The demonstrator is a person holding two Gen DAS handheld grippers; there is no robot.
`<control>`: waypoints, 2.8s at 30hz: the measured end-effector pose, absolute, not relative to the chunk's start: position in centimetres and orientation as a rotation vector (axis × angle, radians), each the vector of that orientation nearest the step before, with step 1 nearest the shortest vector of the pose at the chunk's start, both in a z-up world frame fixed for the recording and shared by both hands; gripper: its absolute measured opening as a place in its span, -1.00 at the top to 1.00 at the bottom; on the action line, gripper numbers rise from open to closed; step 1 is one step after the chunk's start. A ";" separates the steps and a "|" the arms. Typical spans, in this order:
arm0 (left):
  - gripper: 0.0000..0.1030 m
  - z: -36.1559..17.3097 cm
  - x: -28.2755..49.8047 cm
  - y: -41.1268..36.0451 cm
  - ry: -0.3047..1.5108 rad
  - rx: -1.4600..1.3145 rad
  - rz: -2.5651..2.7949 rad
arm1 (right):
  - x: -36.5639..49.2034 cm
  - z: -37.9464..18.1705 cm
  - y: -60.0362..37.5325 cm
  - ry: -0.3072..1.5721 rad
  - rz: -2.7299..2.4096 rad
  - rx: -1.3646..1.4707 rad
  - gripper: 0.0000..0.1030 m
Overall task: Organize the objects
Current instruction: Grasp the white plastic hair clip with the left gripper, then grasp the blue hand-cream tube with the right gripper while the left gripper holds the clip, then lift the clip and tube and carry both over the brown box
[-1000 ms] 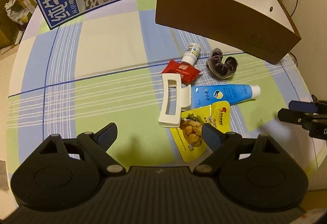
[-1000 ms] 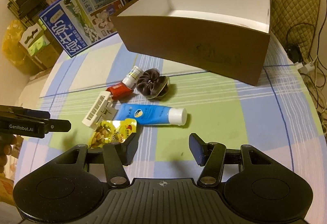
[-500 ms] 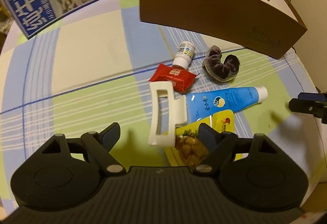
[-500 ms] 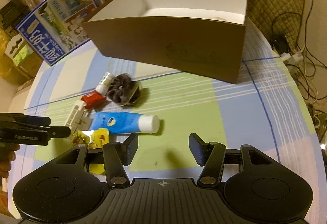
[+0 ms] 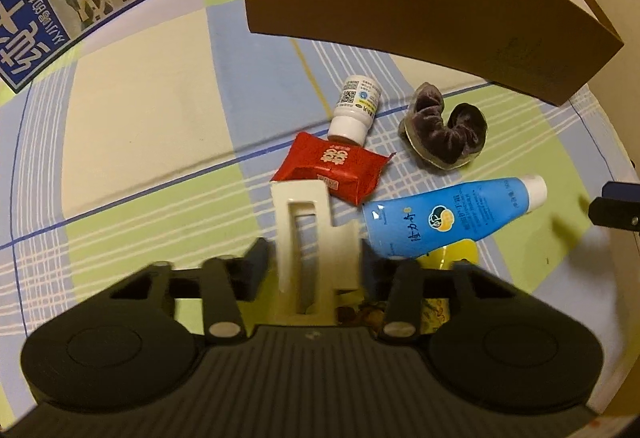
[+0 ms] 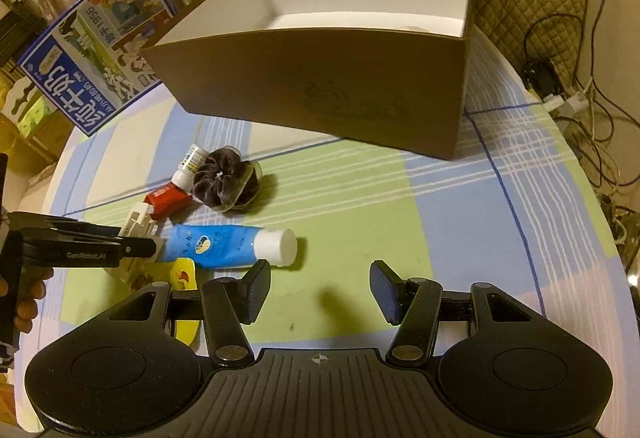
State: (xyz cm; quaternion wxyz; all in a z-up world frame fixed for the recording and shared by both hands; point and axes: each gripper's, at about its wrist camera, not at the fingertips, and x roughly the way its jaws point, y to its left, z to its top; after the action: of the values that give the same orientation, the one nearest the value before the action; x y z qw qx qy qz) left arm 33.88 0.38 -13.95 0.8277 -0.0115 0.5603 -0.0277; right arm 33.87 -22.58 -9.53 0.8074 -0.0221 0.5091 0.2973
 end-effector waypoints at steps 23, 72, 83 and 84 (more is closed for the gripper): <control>0.31 -13.2 27.6 8.4 1.189 -0.144 0.177 | 33.4 -13.3 -12.4 0.923 1.196 -0.652 -0.04; 0.29 -13.5 26.5 5.8 1.199 -0.116 0.101 | 29.3 -14.6 -19.2 0.988 0.692 -0.403 0.34; 0.28 -13.5 26.9 5.6 1.198 -0.108 0.098 | 30.0 -14.6 -18.3 0.977 0.702 -0.402 0.33; 0.28 -13.5 27.0 5.6 1.198 -0.107 0.098 | 30.1 -14.5 -18.3 0.978 0.699 -0.397 0.33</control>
State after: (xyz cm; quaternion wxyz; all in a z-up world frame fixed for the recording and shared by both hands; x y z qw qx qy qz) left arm 26.96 5.56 -13.52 0.8234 -0.0502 0.5633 0.0459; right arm 30.05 -18.27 -14.55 0.8063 -0.1854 0.4569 0.3267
